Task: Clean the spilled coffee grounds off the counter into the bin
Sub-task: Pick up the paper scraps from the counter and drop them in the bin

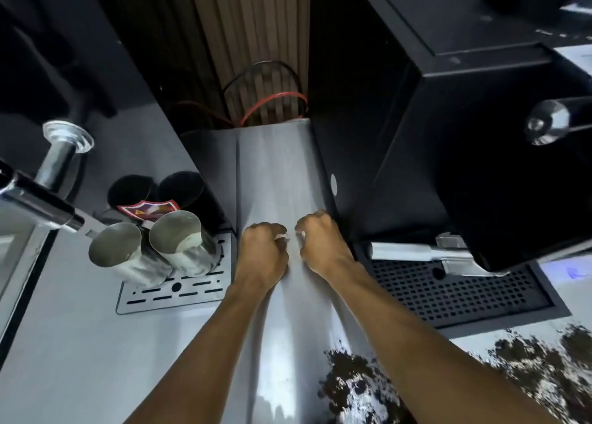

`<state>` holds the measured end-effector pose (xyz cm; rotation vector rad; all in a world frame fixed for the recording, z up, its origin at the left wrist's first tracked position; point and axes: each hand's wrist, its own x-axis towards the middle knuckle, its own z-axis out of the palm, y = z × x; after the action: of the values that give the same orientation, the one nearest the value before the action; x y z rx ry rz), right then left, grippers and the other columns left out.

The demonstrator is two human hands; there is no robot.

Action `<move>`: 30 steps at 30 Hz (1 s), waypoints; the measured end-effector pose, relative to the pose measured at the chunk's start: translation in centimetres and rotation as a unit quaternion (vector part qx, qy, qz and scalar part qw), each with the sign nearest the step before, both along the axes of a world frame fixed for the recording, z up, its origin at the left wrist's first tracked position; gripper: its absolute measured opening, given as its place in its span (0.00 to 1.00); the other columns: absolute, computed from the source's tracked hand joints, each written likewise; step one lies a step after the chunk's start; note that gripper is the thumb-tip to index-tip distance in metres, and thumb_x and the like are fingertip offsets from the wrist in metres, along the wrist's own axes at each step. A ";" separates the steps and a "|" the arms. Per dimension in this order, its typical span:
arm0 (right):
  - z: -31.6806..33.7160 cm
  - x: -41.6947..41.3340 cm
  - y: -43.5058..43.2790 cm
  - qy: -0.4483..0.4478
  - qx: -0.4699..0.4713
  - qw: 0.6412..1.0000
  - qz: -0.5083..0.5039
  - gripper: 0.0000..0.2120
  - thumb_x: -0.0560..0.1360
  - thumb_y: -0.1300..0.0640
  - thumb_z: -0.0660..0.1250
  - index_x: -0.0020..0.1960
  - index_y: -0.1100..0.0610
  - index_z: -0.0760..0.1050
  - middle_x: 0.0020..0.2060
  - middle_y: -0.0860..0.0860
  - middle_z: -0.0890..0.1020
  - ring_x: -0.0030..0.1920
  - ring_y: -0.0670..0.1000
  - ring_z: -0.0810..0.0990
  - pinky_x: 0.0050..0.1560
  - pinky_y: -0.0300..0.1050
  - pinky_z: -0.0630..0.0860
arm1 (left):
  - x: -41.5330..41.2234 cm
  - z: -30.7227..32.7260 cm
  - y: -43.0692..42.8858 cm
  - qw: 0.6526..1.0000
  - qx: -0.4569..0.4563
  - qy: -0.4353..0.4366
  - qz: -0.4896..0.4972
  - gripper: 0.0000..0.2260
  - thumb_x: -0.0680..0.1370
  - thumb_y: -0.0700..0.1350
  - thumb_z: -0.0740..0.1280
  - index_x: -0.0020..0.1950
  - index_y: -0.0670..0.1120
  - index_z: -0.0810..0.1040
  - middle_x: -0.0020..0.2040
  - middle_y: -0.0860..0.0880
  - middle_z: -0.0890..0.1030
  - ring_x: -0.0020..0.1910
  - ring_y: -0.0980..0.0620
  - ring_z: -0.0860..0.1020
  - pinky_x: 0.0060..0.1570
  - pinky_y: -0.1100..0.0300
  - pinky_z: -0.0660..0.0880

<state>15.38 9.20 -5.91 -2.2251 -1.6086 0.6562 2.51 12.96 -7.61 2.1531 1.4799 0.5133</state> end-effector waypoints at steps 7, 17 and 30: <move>2.5 -0.1 -10.2 0.153 0.065 0.985 -0.042 0.13 0.75 0.66 0.64 0.55 0.55 0.83 0.50 0.52 0.85 0.45 0.48 0.82 0.50 0.35 0.78 | -0.6 3.8 -10.1 0.995 -0.008 -0.094 0.028 0.09 0.71 0.35 0.71 0.47 0.46 0.85 0.40 0.52 0.84 0.36 0.56 0.80 0.42 0.64 0.78; 5.4 1.8 -32.3 0.216 0.119 0.966 -0.075 0.14 0.73 0.70 0.66 0.52 0.59 0.84 0.48 0.51 0.86 0.40 0.46 0.83 0.47 0.30 0.78 | 1.2 7.1 -31.6 0.990 -0.014 -0.142 -0.005 0.13 0.70 0.33 0.67 0.47 0.47 0.86 0.44 0.54 0.85 0.40 0.58 0.80 0.45 0.66 0.76; 1.3 5.2 -57.3 0.218 0.068 0.952 -0.202 0.10 0.71 0.69 0.72 0.48 0.58 0.85 0.38 0.46 0.84 0.35 0.39 0.81 0.40 0.33 0.79 | 4.0 2.6 -53.0 0.982 -0.110 -0.077 -0.131 0.12 0.71 0.34 0.67 0.50 0.46 0.85 0.39 0.53 0.83 0.34 0.59 0.78 0.39 0.72 0.73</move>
<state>20.57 -48.07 -4.65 -2.0335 -0.9202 0.8148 6.49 -40.04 -4.99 2.0427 1.0934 0.3935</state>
